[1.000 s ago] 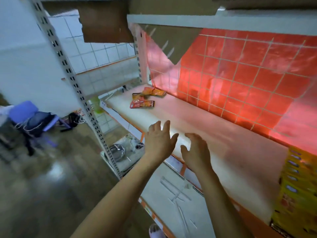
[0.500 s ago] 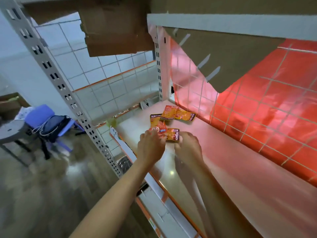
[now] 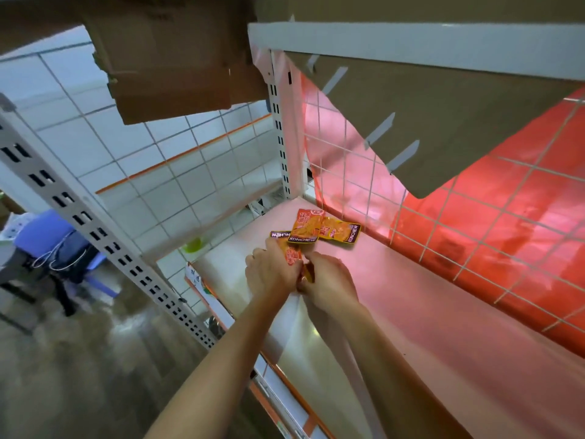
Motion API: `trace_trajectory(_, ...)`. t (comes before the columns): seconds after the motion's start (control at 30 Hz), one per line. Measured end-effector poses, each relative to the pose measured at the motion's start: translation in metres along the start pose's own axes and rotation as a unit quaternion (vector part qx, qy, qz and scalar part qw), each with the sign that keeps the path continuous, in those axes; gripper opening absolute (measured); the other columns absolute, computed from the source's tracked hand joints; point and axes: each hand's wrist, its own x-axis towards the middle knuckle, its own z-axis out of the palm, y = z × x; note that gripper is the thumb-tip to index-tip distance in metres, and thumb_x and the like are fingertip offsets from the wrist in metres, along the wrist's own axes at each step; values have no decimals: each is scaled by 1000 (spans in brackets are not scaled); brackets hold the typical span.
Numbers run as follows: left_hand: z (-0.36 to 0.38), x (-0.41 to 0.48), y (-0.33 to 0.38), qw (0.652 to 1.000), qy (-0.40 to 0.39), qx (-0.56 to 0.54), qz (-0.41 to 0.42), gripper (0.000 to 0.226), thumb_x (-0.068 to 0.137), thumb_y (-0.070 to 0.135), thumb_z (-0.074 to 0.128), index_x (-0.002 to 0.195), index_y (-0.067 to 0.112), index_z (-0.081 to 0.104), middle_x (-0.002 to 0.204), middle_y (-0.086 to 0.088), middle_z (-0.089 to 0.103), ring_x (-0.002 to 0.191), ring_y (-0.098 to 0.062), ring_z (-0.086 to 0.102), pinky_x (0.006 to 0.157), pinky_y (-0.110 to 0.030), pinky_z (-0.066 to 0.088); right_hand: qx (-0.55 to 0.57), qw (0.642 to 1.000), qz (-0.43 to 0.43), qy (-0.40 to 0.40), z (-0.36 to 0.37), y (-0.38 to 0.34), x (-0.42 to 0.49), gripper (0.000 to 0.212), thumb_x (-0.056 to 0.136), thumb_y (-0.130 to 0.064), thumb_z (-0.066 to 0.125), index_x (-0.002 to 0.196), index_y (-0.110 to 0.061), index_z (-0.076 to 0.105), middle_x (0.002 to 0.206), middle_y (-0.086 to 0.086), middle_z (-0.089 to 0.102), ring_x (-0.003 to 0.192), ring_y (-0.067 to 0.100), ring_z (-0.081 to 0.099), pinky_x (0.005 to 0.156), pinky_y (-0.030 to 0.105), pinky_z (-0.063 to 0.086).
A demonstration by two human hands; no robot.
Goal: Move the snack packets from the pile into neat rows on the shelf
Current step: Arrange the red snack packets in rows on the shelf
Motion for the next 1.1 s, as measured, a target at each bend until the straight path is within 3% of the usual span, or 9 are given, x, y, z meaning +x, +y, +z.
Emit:
trace_trajectory(0.23,-18,-40,0,998,4,-62,27,58,78,21,72,124,14,39,113,-13,42,94,-40,59,79,-40,46,-101,993,56,-18,-4,3,-48,32,77,-29,67,104,-14,58,108,8,50,105,27,45,81,36,42)
trace_trajectory(0.3,-21,-55,-3,994,9,-104,38,60,80,13,69,131,14,37,117,-16,44,96,-41,58,76,-37,41,-81,994,79,-10,-6,9,-69,38,78,-33,68,109,-12,58,109,9,50,104,28,48,82,34,45)
trace_trajectory(0.4,-24,-90,-7,985,10,-162,54,56,86,12,60,137,15,37,111,-15,61,104,-38,58,77,-36,39,-22,990,131,45,-15,18,-109,41,76,-34,71,108,-14,55,105,8,55,94,29,57,71,30,43)
trace_trajectory(0.53,-31,-145,-4,964,-28,-260,44,50,76,27,77,121,16,57,105,-4,70,103,-25,62,81,-30,43,97,968,193,124,-31,33,-170,33,77,-30,63,107,-16,59,96,8,68,87,32,64,69,30,48)
trace_trajectory(0.67,-28,-197,1,904,-81,-420,16,13,75,18,76,86,16,69,87,-7,73,76,-21,63,76,-39,52,167,943,205,199,-52,49,-243,27,85,-26,64,107,-14,55,97,6,63,87,30,58,58,25,35)
trace_trajectory(0.73,-23,-224,10,848,-128,-514,-1,8,82,11,70,89,13,68,86,-8,71,74,-20,64,73,-39,56,195,932,203,229,-61,58,-277,24,86,-23,64,106,-15,53,93,0,58,79,21,52,52,19,33)
trace_trajectory(0.83,-19,-270,29,788,-204,-581,11,8,88,5,63,93,11,64,88,-12,69,77,-22,65,67,-31,57,232,914,207,260,-73,73,-325,25,86,-24,66,108,-17,56,96,0,63,82,18,56,60,25,36)
trace_trajectory(0.97,-9,-327,52,776,-263,-572,41,14,89,9,64,102,5,64,93,-17,69,79,-23,64,71,-32,57,264,888,231,298,-87,94,-385,24,85,-26,68,106,-18,58,98,1,66,86,19,62,71,31,48)
trace_trajectory(1.1,0,-373,77,757,-338,-555,68,8,90,13,64,90,5,66,85,-13,68,76,-21,62,74,-31,54,274,864,262,332,-104,119,-437,30,82,-31,70,106,-19,58,99,1,67,89,21,64,75,35,53)
